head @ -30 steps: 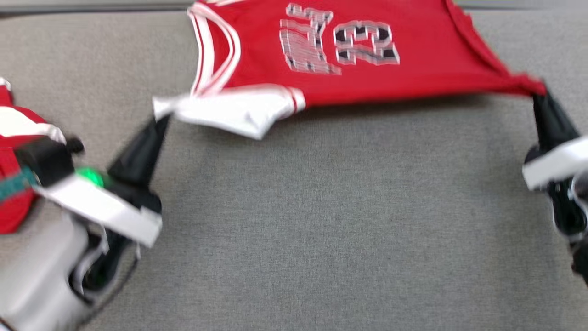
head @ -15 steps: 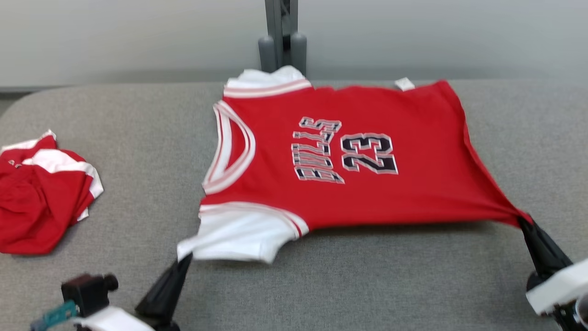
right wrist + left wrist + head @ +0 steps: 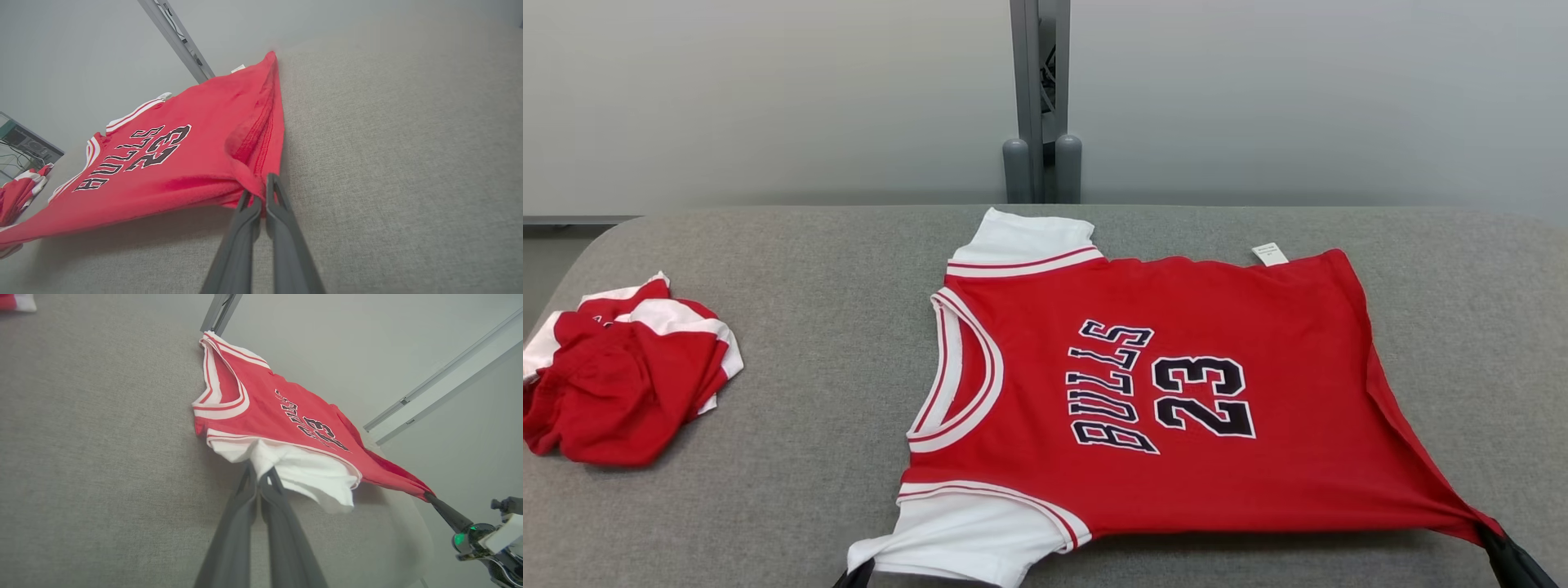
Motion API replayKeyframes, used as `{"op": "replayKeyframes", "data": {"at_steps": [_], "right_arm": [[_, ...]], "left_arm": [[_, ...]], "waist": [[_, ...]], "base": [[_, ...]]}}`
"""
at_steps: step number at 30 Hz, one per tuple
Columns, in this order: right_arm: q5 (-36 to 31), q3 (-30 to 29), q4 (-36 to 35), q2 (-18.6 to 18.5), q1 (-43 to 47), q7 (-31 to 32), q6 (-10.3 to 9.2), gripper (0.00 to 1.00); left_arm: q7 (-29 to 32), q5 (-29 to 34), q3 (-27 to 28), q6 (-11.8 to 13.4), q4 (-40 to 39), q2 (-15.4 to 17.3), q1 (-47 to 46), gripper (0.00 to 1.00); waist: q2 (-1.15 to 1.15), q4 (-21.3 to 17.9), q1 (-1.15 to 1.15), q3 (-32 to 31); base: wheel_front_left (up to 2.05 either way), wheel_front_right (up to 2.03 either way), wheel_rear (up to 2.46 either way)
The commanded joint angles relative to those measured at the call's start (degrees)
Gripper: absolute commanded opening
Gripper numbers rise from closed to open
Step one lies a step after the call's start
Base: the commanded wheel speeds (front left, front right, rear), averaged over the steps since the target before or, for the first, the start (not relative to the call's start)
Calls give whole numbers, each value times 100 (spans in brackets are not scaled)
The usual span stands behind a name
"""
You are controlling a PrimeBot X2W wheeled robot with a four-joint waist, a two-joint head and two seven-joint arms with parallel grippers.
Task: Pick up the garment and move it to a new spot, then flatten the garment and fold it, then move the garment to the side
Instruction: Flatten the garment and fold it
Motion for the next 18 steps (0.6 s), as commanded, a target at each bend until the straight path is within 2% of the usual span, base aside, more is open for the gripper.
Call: {"op": "replayKeyframes", "data": {"at_steps": [1,7,18], "right_arm": [[55,-24,-61,-67,52,23,-4,0],[23,38,93,84,-309,341,-3,0],[-318,73,1098,534,-1705,892,-3,0]], "left_arm": [[-6,-87,40,-23,-34,7,-31,0],[127,-118,8,-85,115,-211,-456,0],[313,58,-14,-339,1075,-730,-1762,0]], "waist": [[0,-6,0,-37],[0,-53,0,-33],[0,-17,0,425]], "base": [[0,0,0],[0,0,0],[0,0,0]]}}
